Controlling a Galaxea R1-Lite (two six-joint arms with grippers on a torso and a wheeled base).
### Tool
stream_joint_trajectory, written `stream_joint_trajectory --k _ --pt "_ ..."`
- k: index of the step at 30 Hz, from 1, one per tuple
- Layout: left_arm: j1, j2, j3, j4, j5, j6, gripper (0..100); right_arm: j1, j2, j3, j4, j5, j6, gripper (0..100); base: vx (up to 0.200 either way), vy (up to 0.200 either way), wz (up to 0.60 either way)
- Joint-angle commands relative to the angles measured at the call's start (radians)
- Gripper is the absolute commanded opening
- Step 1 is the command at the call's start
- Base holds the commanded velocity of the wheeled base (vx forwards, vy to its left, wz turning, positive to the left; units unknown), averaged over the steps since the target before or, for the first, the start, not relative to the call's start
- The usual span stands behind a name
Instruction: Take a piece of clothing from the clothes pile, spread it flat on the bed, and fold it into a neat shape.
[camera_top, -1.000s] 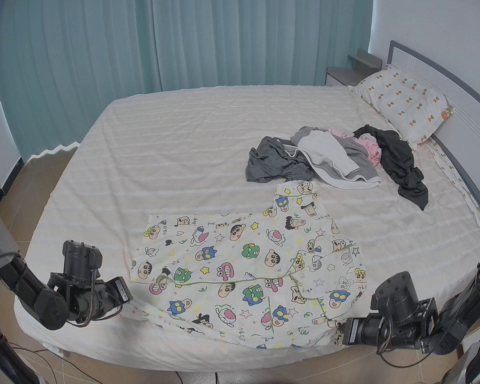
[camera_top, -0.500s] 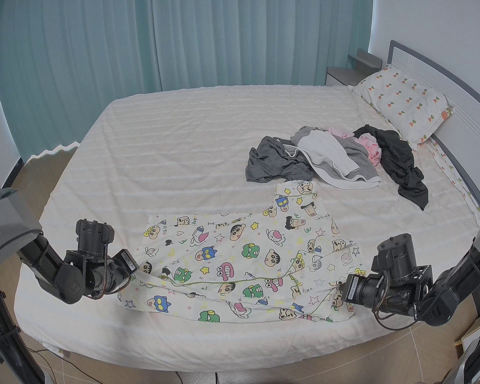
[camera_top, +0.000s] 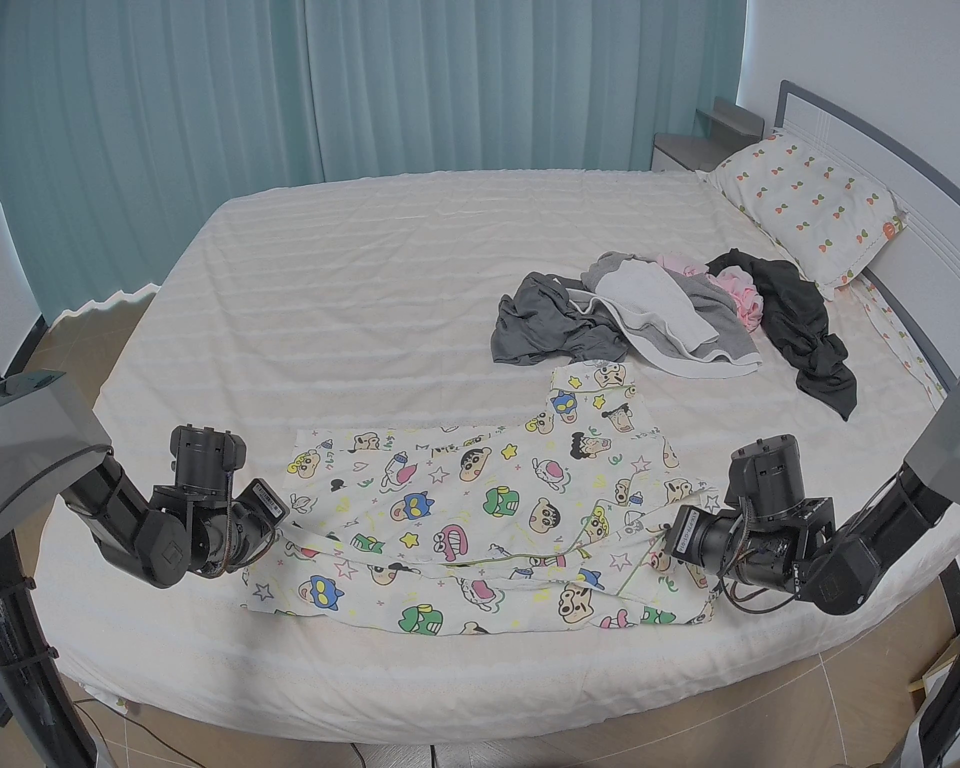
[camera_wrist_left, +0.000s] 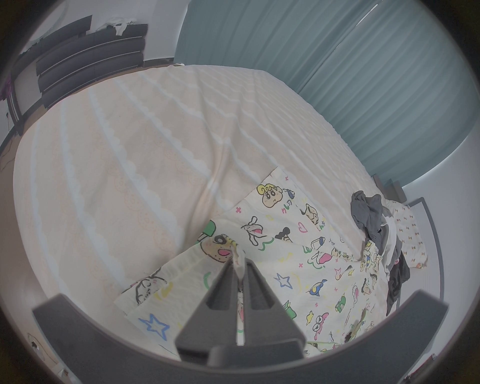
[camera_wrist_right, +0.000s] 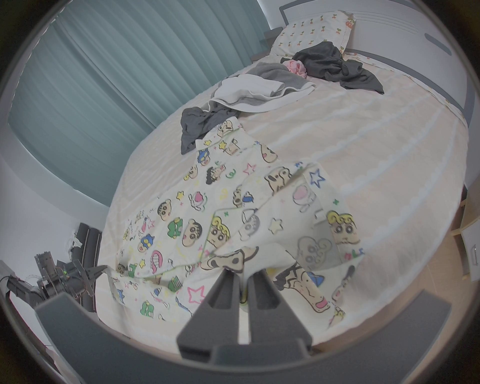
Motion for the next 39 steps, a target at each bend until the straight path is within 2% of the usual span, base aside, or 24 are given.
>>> stream_joint_trajectory --k 1,3,4,5,6,17,20,22,23,27,29,31,33,34,36,37,38,39 --pt "0.001 0.025 -0.020 0.000 0.002 -0.008 0 -0.011 0.050 -0.031 -0.027 -0.001 0.001 0 0.000 0.000 0.00" --pt "0.001 0.031 -0.023 -0.002 0.000 -0.010 0 -0.020 0.067 -0.035 -0.055 -0.001 -0.002 0 0.000 0.000 0.00" --pt "0.001 0.031 -0.023 -0.002 0.000 -0.011 0 -0.020 0.070 -0.037 -0.058 -0.001 -0.002 100 0.000 0.000 0.00" --pt "0.002 0.036 -0.028 0.000 0.000 -0.013 0 -0.028 0.087 -0.037 -0.075 -0.001 -0.008 100 0.000 0.000 0.00" --pt "0.002 0.036 -0.028 0.000 -0.001 -0.013 100 -0.029 0.088 -0.037 -0.076 -0.001 -0.008 100 0.000 0.000 0.00" --pt "0.050 0.013 -0.020 0.000 0.031 -0.010 100 -0.064 0.048 -0.002 -0.116 0.004 0.007 100 0.000 0.000 0.00" --pt "0.096 -0.046 0.003 0.007 0.019 -0.013 100 -0.058 -0.025 0.028 -0.116 0.022 0.071 100 0.000 0.000 0.00" --pt "0.130 -0.107 0.058 0.006 -0.046 -0.013 100 -0.054 -0.082 0.037 -0.109 0.048 0.157 100 0.000 0.000 0.00" --pt "0.137 -0.119 0.069 0.007 -0.067 -0.013 100 -0.051 -0.091 0.037 -0.105 0.055 0.173 100 0.000 0.000 0.00" --pt "0.202 -0.236 0.216 0.004 -0.285 -0.019 100 0.000 -0.104 0.078 -0.069 0.090 0.262 100 0.000 0.000 0.00" --pt "0.214 -0.262 0.262 0.001 -0.345 -0.036 100 0.017 -0.096 0.097 -0.066 0.091 0.283 100 0.000 0.000 0.00" --pt "0.239 -0.297 0.319 -0.002 -0.466 -0.105 100 0.038 -0.052 0.112 -0.069 0.095 0.332 100 0.000 0.000 0.00" --pt "0.278 -0.316 0.345 -0.002 -0.577 -0.163 100 0.041 -0.005 0.106 -0.075 0.095 0.360 100 0.000 0.000 0.00" --pt "0.303 -0.317 0.362 -0.004 -0.658 -0.181 100 0.041 0.019 0.103 -0.078 0.093 0.372 100 0.000 0.000 0.00" --pt "0.346 -0.314 0.382 -0.017 -0.771 -0.184 100 0.041 0.047 0.103 -0.079 0.093 0.389 100 0.000 0.000 0.00" --pt "0.346 -0.314 0.382 -0.017 -0.771 -0.184 100 0.041 0.047 0.103 -0.079 0.093 0.389 100 0.000 0.000 0.00" --pt "0.367 -0.314 0.411 -0.040 -0.865 -0.180 100 0.041 0.068 0.103 -0.093 0.093 0.394 100 0.000 0.000 0.00" --pt "0.371 -0.314 0.423 -0.051 -0.883 -0.177 100 0.043 0.074 0.103 -0.099 0.093 0.394 100 0.000 0.000 0.00"
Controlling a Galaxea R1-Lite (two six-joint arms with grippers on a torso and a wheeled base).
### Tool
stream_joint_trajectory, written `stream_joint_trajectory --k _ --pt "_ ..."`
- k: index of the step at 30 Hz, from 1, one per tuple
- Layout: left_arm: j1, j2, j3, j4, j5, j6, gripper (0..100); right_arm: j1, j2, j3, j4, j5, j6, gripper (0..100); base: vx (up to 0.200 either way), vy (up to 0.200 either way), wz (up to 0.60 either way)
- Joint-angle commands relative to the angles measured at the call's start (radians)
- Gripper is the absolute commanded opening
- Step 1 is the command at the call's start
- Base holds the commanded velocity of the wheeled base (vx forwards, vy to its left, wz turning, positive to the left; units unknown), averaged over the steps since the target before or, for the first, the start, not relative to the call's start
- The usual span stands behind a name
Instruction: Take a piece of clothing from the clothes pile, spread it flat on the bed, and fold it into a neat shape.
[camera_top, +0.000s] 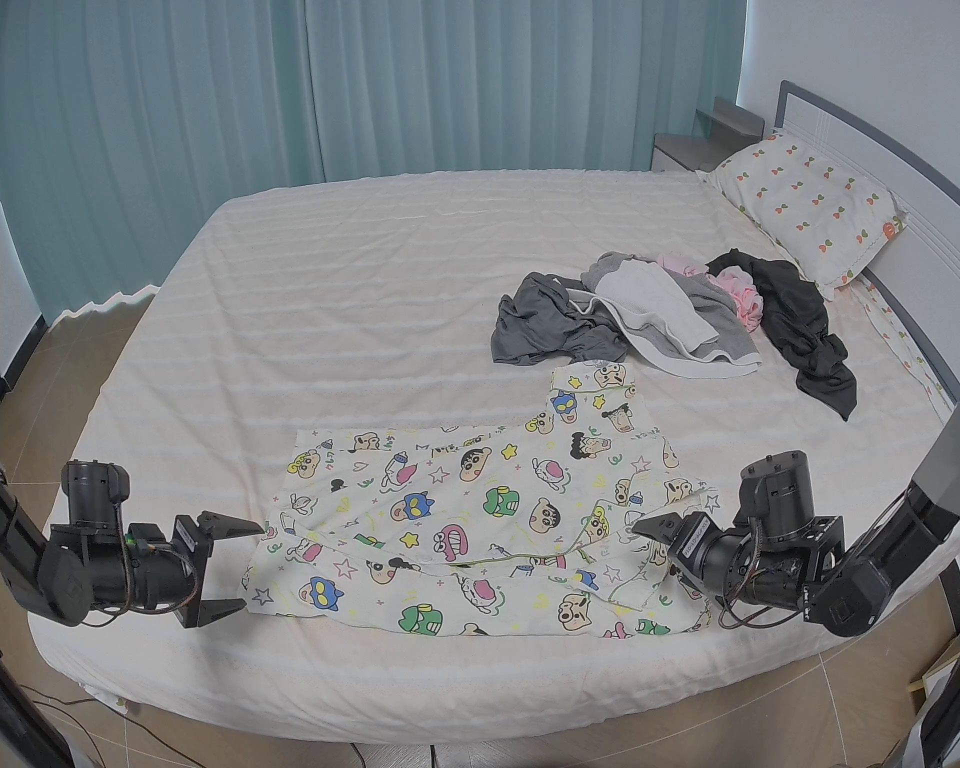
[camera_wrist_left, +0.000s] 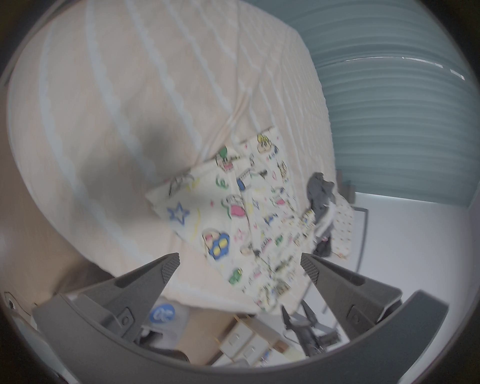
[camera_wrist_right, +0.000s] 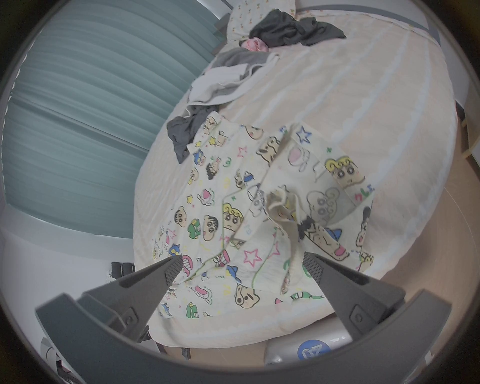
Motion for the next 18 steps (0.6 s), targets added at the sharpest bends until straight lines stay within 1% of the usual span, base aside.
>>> stream_joint_trajectory --k 1,5,8,18 --pt "0.107 -0.056 0.130 -0.068 -0.189 -0.026 100 0.019 0.123 0.009 -0.038 0.002 0.046 100 0.000 0.000 0.00" --pt "0.118 -0.038 0.195 -0.177 -0.201 -0.016 100 0.017 0.157 0.002 -0.104 -0.001 0.043 100 0.000 0.000 0.00" --pt "0.119 -0.029 0.224 -0.229 -0.200 -0.016 100 0.017 0.167 -0.012 -0.110 -0.001 0.040 100 0.000 0.000 0.00" --pt "0.119 -0.025 0.230 -0.242 -0.200 -0.016 100 0.014 0.221 -0.077 -0.105 -0.004 0.037 100 0.000 0.000 0.00"
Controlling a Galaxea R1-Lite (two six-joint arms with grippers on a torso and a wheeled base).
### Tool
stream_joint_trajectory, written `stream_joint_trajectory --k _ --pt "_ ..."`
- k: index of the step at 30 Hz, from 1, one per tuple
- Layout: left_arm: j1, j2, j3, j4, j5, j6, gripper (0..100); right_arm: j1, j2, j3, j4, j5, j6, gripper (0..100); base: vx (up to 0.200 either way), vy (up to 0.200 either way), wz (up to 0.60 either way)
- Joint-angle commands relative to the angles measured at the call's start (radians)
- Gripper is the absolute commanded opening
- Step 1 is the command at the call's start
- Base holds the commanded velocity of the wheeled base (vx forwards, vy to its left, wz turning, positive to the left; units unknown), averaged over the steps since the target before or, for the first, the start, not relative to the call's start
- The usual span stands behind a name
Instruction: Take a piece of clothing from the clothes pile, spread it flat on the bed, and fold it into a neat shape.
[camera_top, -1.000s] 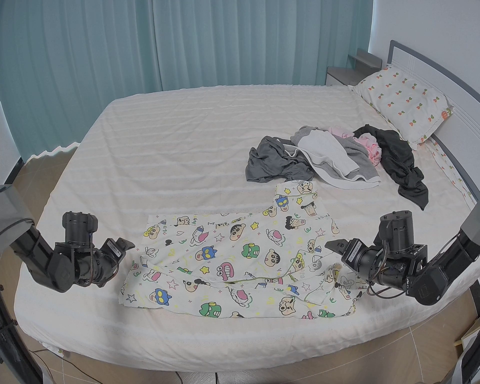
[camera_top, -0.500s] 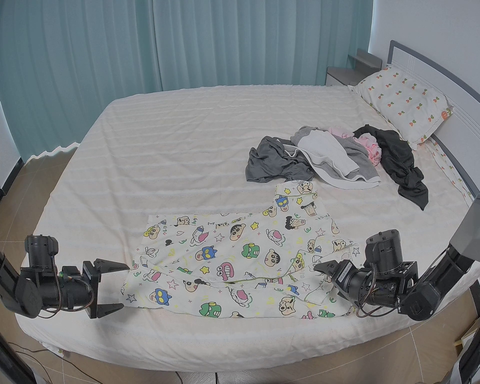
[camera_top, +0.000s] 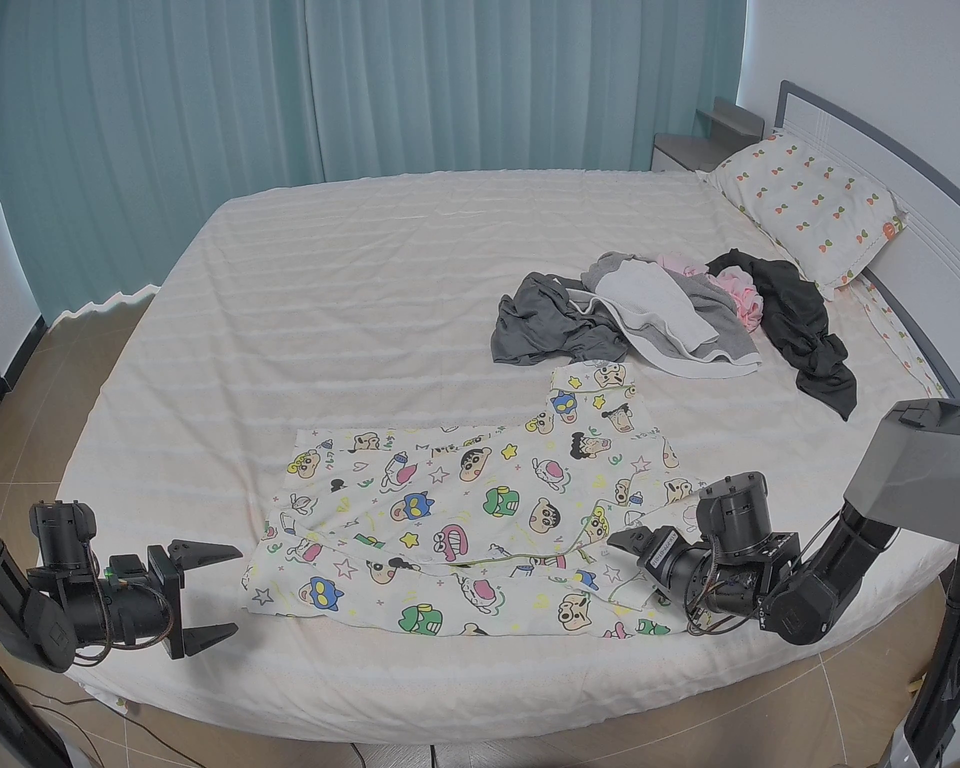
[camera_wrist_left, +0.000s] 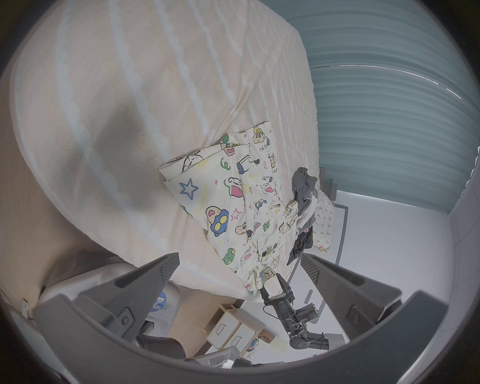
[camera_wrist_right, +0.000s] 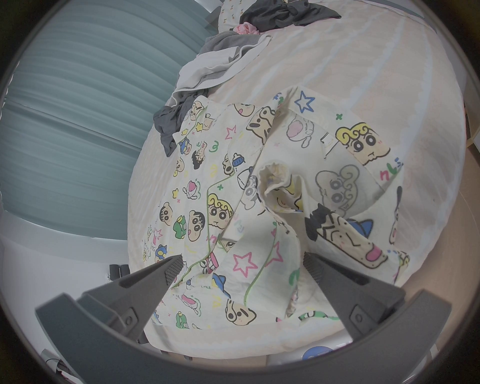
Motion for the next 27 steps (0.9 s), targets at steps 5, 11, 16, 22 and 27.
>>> stream_joint_trajectory --k 5,11,16,22,27 --pt "0.001 0.010 0.003 0.000 0.001 0.002 100 -0.002 0.025 -0.010 0.004 -0.004 -0.005 0 0.000 0.000 0.00" --pt "0.001 0.010 0.003 0.000 0.003 0.002 100 -0.006 0.023 0.012 0.000 -0.002 -0.005 0 0.000 0.000 0.00" --pt "0.000 0.010 0.003 0.000 0.003 0.002 100 -0.009 0.003 -0.001 -0.002 -0.004 -0.006 0 0.000 0.000 0.00" --pt "0.000 0.010 0.005 0.000 0.004 0.003 100 -0.012 -0.059 -0.057 0.049 -0.004 -0.029 0 0.000 0.000 0.00" --pt "0.000 0.010 0.005 0.000 0.004 0.003 100 -0.022 -0.107 -0.208 0.237 -0.004 -0.037 0 0.000 0.000 0.00"
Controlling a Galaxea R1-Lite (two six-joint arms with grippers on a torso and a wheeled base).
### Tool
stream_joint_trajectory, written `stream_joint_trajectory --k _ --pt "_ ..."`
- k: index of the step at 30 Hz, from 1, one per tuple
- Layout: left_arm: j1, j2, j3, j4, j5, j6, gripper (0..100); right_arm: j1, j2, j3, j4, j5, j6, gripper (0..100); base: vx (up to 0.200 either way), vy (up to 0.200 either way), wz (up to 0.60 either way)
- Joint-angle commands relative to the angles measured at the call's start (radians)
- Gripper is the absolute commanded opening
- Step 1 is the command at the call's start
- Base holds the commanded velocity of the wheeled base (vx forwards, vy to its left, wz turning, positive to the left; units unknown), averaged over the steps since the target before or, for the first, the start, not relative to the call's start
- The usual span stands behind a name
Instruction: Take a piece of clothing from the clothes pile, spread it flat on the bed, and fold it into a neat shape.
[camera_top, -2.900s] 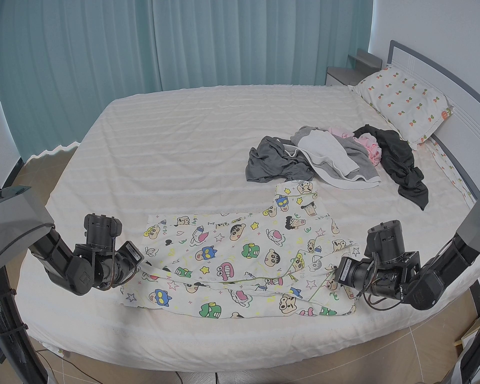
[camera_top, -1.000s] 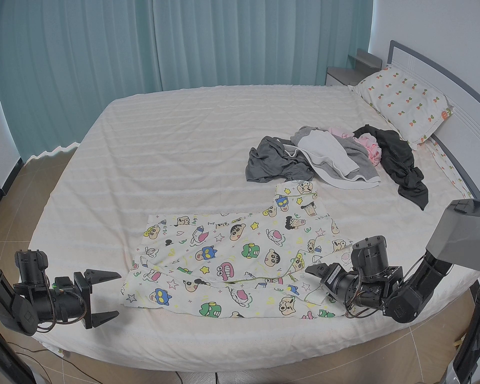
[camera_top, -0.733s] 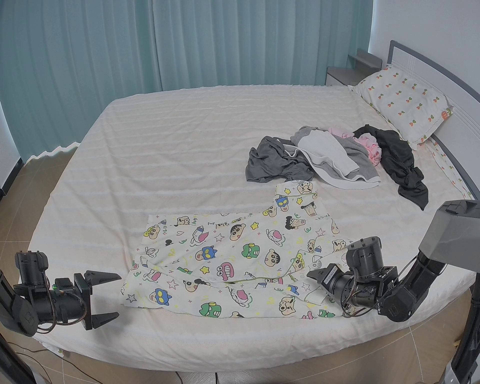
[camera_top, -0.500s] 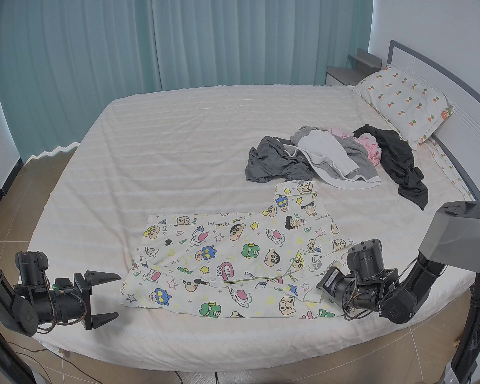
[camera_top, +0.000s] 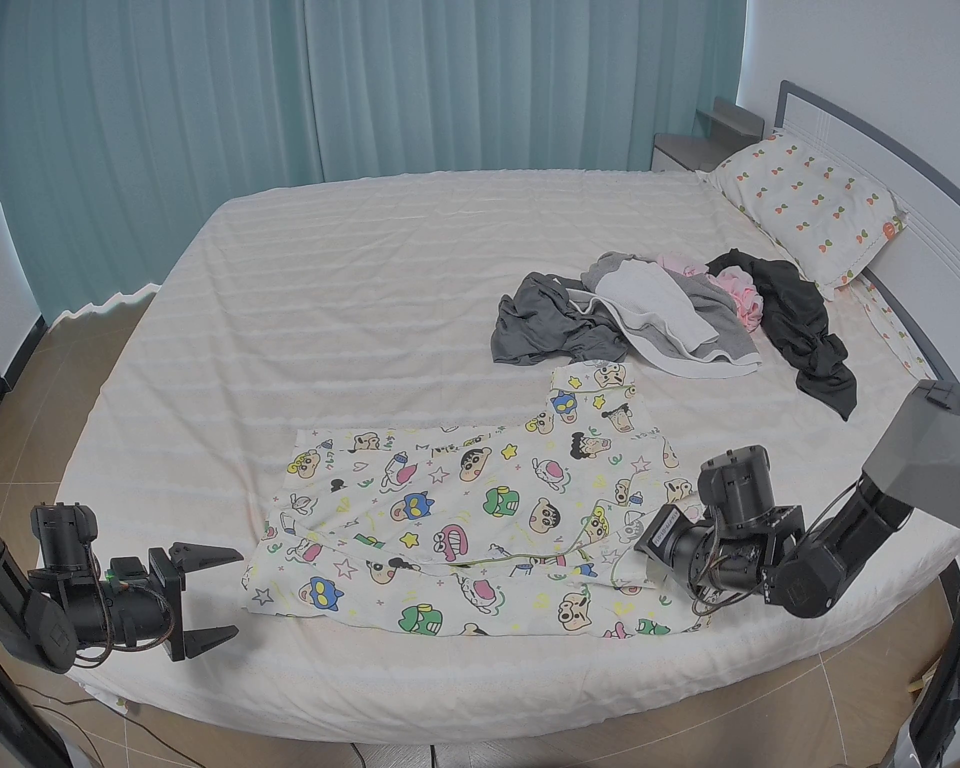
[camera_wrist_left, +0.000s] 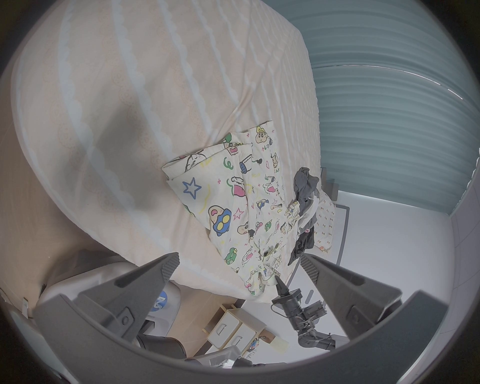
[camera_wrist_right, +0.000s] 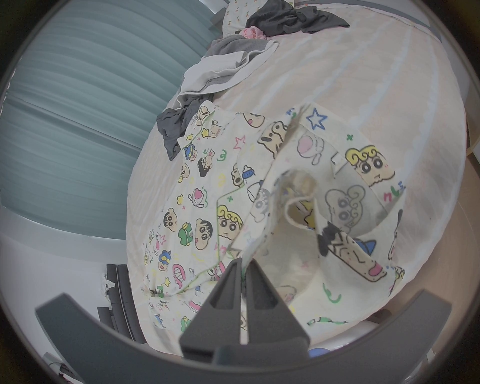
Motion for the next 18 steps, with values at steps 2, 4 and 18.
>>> stream_joint_trajectory --k 2,4,18 --pt "0.000 0.004 0.000 0.000 0.000 0.000 100 -0.010 -0.056 -0.171 0.147 0.001 -0.020 0 0.000 0.000 0.00" --pt "0.000 0.004 0.000 0.000 0.000 0.000 100 -0.016 -0.053 -0.196 0.172 0.001 -0.029 0 0.000 0.000 0.00" --pt "-0.002 0.005 0.000 -0.006 0.001 0.002 100 -0.023 -0.059 -0.392 0.489 -0.001 -0.125 0 0.000 0.000 0.00"
